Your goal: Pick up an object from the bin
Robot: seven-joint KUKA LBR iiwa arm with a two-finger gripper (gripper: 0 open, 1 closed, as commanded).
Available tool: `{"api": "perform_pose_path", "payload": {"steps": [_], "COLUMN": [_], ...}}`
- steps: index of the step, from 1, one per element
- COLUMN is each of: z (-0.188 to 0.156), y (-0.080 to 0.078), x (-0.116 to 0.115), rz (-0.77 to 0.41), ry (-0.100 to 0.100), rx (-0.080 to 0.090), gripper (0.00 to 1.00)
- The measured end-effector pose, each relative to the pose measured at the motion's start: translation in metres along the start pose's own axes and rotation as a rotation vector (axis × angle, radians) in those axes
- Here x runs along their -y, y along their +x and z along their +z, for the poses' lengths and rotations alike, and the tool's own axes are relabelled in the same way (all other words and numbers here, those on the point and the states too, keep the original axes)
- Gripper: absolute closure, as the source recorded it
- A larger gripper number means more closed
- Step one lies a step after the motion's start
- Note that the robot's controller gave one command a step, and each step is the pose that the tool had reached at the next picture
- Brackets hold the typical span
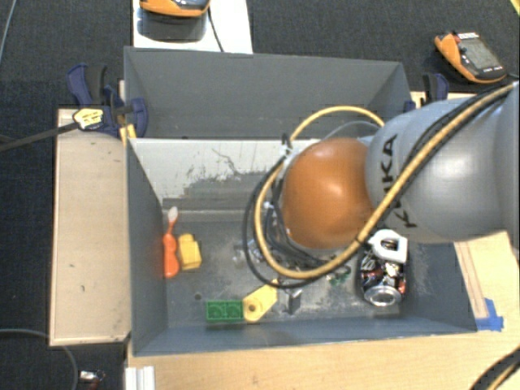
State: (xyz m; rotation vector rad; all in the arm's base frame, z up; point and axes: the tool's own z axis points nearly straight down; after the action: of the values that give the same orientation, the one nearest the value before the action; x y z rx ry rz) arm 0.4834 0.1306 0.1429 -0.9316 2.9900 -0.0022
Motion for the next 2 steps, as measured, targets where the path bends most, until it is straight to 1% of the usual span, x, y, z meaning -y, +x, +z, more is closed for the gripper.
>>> {"api": "perform_pose_path", "payload": {"steps": [1, 2], "z": [0.013, 0.074], "y": [0.011, 0.020], "x": [0.007, 0.025], "rz": [-0.140, -0.323], "ry": [-0.003, -0.004], "rx": [-0.007, -0.002], "gripper": [0.00, 0.00]}}
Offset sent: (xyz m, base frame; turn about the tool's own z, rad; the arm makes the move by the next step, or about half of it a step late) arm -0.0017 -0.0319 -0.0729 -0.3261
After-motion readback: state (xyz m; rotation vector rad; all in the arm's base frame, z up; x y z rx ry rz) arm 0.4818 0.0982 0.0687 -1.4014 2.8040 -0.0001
